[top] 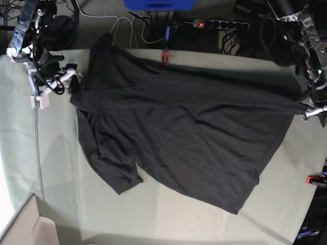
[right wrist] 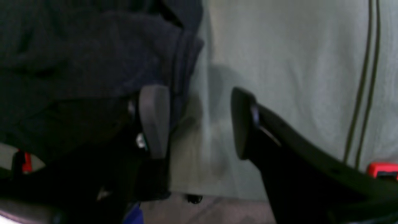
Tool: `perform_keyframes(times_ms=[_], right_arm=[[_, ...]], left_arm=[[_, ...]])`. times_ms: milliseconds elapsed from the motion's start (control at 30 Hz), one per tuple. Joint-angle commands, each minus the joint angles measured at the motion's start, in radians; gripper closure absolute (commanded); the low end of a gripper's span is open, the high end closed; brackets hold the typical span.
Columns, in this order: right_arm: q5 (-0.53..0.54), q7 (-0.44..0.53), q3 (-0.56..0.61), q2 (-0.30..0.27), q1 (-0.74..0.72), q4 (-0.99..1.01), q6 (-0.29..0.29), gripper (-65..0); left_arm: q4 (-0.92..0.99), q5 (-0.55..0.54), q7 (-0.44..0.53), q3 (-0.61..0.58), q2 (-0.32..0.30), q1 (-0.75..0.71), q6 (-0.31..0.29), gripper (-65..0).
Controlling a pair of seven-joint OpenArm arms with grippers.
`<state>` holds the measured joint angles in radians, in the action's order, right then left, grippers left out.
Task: Layout the t-shirt on the table in an organized manner, then fold the t-shirt properly
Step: 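Lower the right gripper and regrasp the shirt edge, then raise the shirt high with both grippers and swing it away from the robot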
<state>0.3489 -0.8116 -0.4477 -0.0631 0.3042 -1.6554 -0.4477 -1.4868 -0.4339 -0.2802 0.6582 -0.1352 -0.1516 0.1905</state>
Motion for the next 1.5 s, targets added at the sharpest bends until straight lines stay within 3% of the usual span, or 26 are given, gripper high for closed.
perform_keyframes(times_ms=[0, 433, 533, 667, 700, 967, 1167, 1333, 1467], right_arm=[[0.014, 0.013, -0.001, -0.002, -0.02, -0.004, -0.004, -32.6], [0.014, 0.018, 0.073, -0.004, -0.041, 0.042, -0.006, -30.4], [0.014, 0.018, 0.108, -0.004, -0.05, 0.042, -0.006, -22.6], [0.014, 0.018, 0.117, -0.004, -0.061, 0.034, -0.006, -2.3], [0.014, 0.016, 0.115, -0.004, -0.061, 0.033, -0.006, 0.0], [0.014, 0.008, -0.044, -0.004, 0.013, -0.171, -0.006, 0.0], [0.016, 0.016, -0.076, -0.004, 0.111, -0.366, -0.013, 0.0], [0.009, 0.013, -0.081, -0.01, 0.069, -0.377, -0.15, 0.0], [0.012, 0.008, -0.079, -0.062, -0.013, -0.375, -0.158, 0.0]], left_arm=[[-0.015, 0.005, 0.032, 0.002, -0.016, 0.011, -0.003, -0.1], [-0.013, 0.005, 0.031, 0.001, -0.014, 0.017, -0.003, -0.1], [-0.013, 0.005, 0.031, 0.001, -0.014, 0.019, -0.003, -0.1], [-0.013, 0.005, 0.032, 0.001, -0.014, 0.019, -0.003, -0.1], [-0.013, 0.005, 0.032, 0.001, -0.014, 0.019, -0.003, -0.1], [-0.042, 0.005, 0.034, 0.008, -0.014, 0.017, -0.003, -0.1], [-0.148, 0.005, 0.031, 0.008, 0.001, 0.008, -0.003, -0.1], [-0.206, 0.005, 0.029, 0.001, 0.01, 0.019, -0.003, -0.1], [-0.203, 0.007, 0.029, -0.056, 0.001, 0.065, -0.003, -0.1]])
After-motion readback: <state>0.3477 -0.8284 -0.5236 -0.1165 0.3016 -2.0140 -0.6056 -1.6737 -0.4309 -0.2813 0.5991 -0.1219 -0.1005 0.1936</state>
